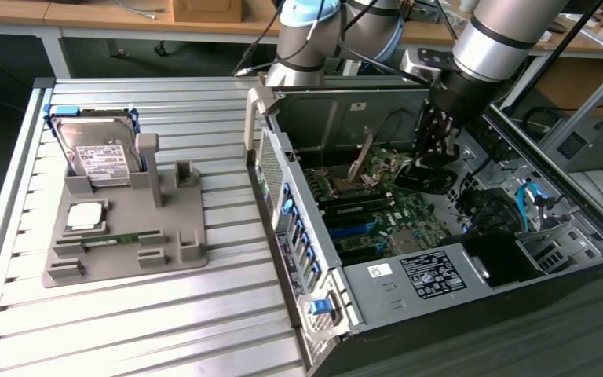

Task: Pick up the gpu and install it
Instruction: 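Insert the gpu into the slot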

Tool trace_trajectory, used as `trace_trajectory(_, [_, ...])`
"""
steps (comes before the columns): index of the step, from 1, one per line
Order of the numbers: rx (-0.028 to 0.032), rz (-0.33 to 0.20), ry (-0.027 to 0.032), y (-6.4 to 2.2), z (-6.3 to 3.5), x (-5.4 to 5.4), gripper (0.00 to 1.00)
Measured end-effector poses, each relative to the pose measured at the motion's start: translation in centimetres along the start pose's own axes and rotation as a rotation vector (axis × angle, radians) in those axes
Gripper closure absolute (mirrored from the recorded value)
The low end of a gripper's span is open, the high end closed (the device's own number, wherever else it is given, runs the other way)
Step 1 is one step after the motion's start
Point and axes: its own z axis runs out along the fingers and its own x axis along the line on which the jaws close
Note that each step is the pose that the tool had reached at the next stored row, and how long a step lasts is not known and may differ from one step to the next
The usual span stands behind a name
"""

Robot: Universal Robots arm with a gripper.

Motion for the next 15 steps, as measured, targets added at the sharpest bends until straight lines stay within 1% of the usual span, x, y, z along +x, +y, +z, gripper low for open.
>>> trace_trajectory(2, [-0.0001,-0.036,0.0014,0.00,0.00,0.00,0.73])
trace_trajectory(5, [-0.0005,-0.114,0.0045,0.00,0.01,0.00,0.73])
trace_trajectory(8, [-0.0008,-0.177,0.0070,0.00,0.02,0.00,0.73])
trace_trajectory(11, [-0.0011,-0.237,0.0093,0.00,0.02,0.00,0.73])
trace_trajectory(15, [-0.0013,-0.303,0.0120,0.00,0.03,0.00,0.73])
